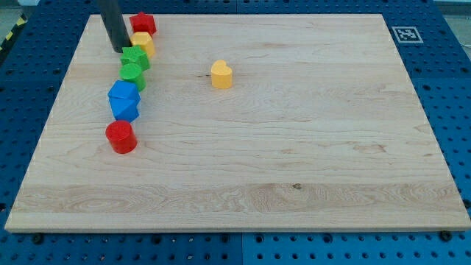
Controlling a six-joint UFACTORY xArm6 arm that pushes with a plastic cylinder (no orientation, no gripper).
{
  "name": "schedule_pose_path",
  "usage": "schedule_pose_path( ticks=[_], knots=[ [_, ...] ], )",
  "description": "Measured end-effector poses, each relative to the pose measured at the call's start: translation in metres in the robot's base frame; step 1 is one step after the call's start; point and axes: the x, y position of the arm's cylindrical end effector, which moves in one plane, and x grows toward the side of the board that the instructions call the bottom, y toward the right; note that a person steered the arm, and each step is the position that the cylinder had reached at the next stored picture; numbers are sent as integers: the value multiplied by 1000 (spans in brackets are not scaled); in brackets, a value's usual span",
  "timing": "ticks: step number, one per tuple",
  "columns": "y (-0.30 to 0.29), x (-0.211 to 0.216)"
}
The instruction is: Move the yellow hexagon slightly right
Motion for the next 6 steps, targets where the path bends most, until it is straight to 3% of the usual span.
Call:
schedule_pose_path(
  ticks=[6],
  knots=[
    [204,-26]
  ],
)
